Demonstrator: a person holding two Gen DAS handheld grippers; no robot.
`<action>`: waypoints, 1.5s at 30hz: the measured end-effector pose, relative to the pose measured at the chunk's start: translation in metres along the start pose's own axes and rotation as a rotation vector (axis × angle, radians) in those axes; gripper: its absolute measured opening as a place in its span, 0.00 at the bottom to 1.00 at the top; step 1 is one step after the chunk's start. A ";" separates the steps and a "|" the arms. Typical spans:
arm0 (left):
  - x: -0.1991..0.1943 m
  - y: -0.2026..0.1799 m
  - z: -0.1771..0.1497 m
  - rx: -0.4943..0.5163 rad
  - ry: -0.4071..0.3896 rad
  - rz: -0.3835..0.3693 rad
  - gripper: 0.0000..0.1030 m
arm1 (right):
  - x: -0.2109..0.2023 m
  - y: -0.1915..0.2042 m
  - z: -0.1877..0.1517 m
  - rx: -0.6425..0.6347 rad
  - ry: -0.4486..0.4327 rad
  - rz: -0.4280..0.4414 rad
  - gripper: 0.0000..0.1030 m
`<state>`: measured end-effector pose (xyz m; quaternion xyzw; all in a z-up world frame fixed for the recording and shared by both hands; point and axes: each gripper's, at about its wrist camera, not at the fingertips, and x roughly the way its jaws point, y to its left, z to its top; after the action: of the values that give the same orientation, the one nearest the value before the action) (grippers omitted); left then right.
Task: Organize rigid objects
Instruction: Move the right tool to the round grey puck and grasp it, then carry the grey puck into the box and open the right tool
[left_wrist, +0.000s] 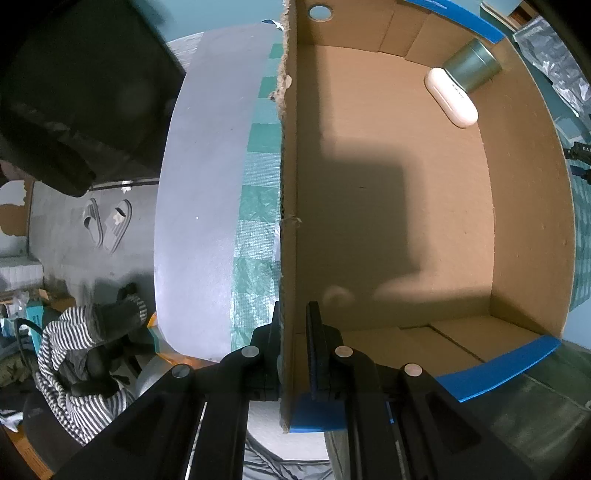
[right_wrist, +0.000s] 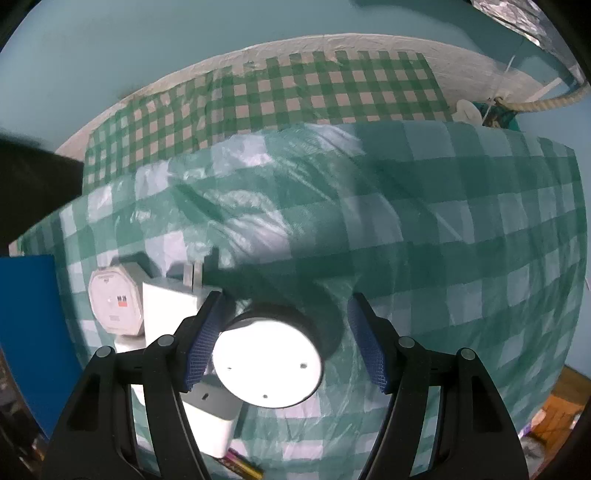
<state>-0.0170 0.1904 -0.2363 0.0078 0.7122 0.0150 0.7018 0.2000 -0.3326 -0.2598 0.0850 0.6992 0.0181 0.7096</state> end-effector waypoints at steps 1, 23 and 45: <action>0.000 0.000 0.000 -0.001 0.000 0.000 0.09 | 0.000 0.002 -0.002 -0.011 0.003 -0.003 0.67; 0.002 -0.004 0.001 0.045 0.009 -0.013 0.09 | 0.000 0.018 -0.034 -0.154 -0.013 -0.076 0.60; -0.003 -0.003 -0.001 0.082 -0.006 -0.026 0.09 | -0.071 0.082 -0.048 -0.240 -0.074 0.001 0.60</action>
<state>-0.0175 0.1877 -0.2334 0.0276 0.7100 -0.0232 0.7032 0.1583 -0.2575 -0.1781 0.0005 0.6653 0.0990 0.7400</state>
